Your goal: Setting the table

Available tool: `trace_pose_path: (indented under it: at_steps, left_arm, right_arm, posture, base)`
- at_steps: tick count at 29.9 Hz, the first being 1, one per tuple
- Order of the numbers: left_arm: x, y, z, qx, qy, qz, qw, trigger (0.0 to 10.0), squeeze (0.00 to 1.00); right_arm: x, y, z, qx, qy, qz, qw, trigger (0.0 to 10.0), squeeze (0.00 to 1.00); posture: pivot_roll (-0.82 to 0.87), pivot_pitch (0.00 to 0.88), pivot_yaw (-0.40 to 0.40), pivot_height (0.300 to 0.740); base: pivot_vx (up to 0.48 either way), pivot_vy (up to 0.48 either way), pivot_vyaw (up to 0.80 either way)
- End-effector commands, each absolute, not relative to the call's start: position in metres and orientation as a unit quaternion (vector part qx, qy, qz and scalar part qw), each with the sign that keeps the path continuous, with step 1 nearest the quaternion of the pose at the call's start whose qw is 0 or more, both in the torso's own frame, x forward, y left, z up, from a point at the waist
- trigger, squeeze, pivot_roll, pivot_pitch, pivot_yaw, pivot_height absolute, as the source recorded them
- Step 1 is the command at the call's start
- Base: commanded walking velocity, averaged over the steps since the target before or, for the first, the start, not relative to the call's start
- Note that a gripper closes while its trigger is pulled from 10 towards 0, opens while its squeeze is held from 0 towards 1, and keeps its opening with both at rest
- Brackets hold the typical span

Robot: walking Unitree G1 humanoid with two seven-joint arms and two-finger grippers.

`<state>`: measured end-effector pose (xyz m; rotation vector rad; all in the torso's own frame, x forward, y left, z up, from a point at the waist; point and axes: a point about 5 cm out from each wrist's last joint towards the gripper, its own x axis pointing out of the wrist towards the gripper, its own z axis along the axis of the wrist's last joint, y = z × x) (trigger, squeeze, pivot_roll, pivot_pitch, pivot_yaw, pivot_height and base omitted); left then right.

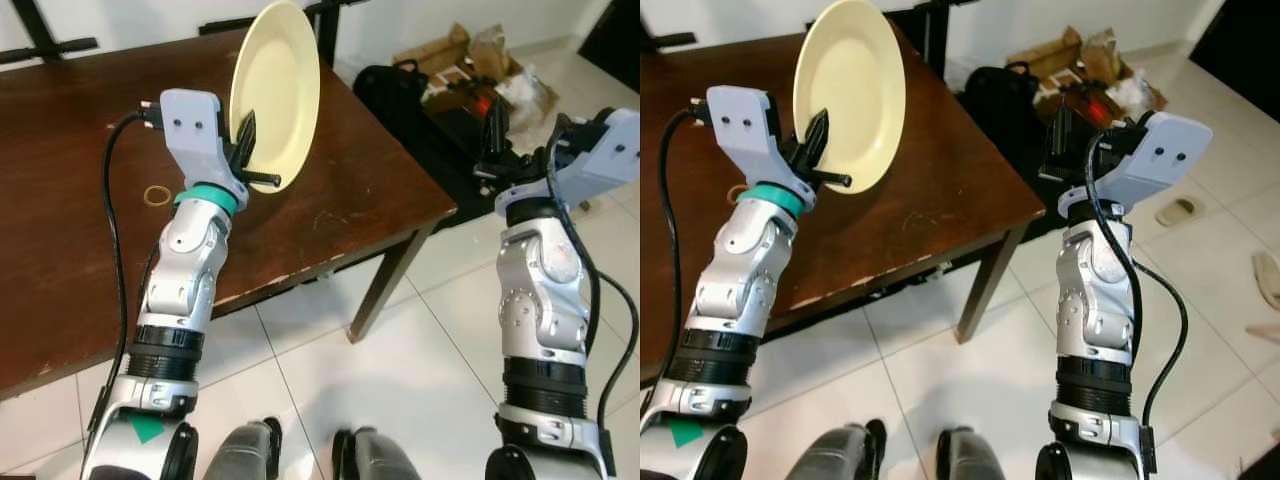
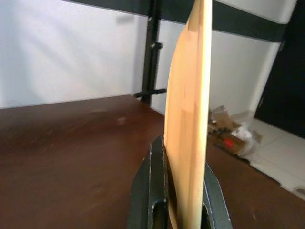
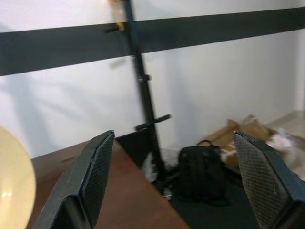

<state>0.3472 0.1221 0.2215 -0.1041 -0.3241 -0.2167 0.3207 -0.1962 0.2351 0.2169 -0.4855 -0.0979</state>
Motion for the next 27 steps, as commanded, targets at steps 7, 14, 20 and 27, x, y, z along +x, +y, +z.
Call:
trace_pose_path:
  at_steps: [7, 14, 20, 27]
  left_arm:
    - [0.3477, 0.1194, 0.2215, -0.045, -0.163, -0.113, 0.979, 10.0, 0.0]
    - [0.3479, 0.1193, 0.2215, -0.045, -0.163, -0.115, 0.979, 10.0, 0.0]
    - [0.3481, 0.1193, 0.2215, -0.045, -0.163, -0.116, 0.979, 10.0, 0.0]
    - [0.3484, 0.1192, 0.2214, -0.044, -0.162, -0.117, 0.979, 10.0, 0.0]
  right_arm:
    - [0.3202, -0.1979, 0.2313, 0.117, -0.234, -0.052, 0.964, 10.0, 0.0]
    - [0.3198, -0.2001, 0.2311, 0.137, -0.234, -0.055, 0.961, 10.0, 0.0]
    - [0.3198, -0.2004, 0.231, 0.137, -0.234, -0.056, 0.961, 10.0, 0.0]
    - [0.3199, -0.2005, 0.231, 0.138, -0.234, -0.056, 0.961, 10.0, 0.0]
  posture:
    - [0.11, 0.006, -0.003, 0.74]
    - [0.1, 0.007, -0.001, 0.74]
    - [0.1, 0.01, 0.001, 0.74]
    - [0.1, 0.013, 0.002, 0.74]
  base:
    - [-0.299, 0.0, 0.0]
    - [-0.298, 0.0, 0.0]
    - [-0.297, 0.0, 0.0]
    - [-0.297, 0.0, 0.0]
